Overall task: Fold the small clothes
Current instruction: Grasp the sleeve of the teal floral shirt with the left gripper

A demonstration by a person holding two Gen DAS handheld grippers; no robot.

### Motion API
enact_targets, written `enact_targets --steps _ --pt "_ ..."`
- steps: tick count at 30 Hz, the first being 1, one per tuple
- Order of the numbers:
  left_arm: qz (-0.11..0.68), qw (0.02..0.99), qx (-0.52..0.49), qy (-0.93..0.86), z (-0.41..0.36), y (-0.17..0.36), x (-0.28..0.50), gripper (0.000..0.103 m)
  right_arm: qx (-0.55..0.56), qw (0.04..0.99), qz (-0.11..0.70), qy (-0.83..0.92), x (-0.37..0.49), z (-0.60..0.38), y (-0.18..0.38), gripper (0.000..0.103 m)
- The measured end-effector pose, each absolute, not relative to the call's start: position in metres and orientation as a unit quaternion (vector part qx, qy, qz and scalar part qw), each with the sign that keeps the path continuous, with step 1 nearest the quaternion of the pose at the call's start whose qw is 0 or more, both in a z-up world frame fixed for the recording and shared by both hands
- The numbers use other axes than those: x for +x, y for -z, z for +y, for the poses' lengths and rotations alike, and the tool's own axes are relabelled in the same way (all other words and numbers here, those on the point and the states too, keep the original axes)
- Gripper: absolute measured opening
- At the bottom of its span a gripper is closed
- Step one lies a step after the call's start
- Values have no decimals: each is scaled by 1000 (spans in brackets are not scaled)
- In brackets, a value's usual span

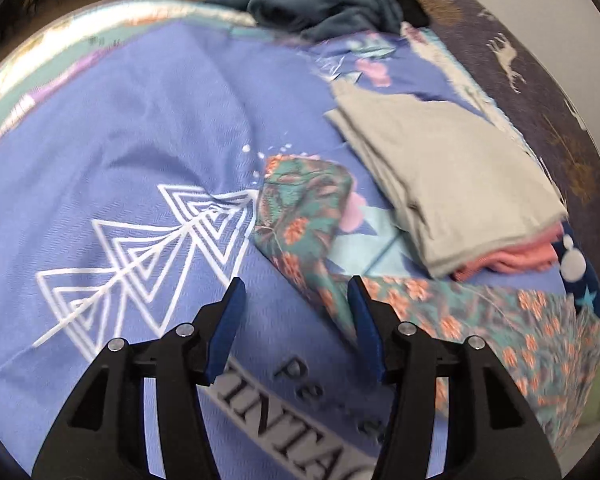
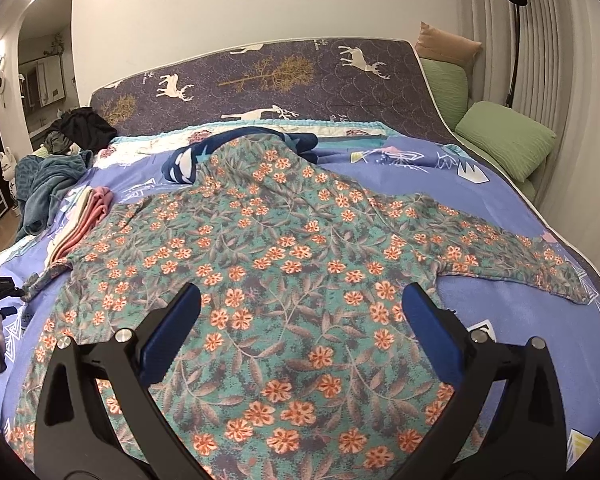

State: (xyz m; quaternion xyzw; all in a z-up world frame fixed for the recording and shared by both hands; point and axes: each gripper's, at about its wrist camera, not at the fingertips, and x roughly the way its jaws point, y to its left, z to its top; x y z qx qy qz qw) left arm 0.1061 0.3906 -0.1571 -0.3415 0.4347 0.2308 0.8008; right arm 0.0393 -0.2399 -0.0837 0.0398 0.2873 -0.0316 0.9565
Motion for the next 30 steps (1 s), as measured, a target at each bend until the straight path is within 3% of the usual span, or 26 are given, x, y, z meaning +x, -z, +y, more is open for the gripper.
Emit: enact_targets --steps 1,2,3,4,11,15,19,24,27,30 --pt "439 792 -357 -230 397 164 109 54 40 955 291 33 40 -240 85 101" --pt "436 788 -375 -222 402 169 112 41 39 954 294 35 42 -240 86 101" --pt "427 788 -389 -212 407 171 113 9 38 954 296 36 43 -240 87 101" --pt "421 789 -399 -204 408 171 113 3 38 954 297 37 43 -240 88 101" --pt "317 853 -403 -91 359 72 114 2 31 953 299 40 49 -238 88 101" --pt "279 896 -345 28 283 -6 126 3 45 952 301 35 51 -238 88 101" --pt "270 911 -277 141 185 -49 130 3 49 952 300 33 47 -239 89 101" --pt "317 887 -208 263 55 -33 139 3 57 951 300 54 38 -257 90 101" --pt "364 870 -180 280 2 0 143 19 68 947 306 71 32 -274 92 101" --pt "395 862 -158 277 -22 25 137 26 73 945 309 84 28 -288 93 101"
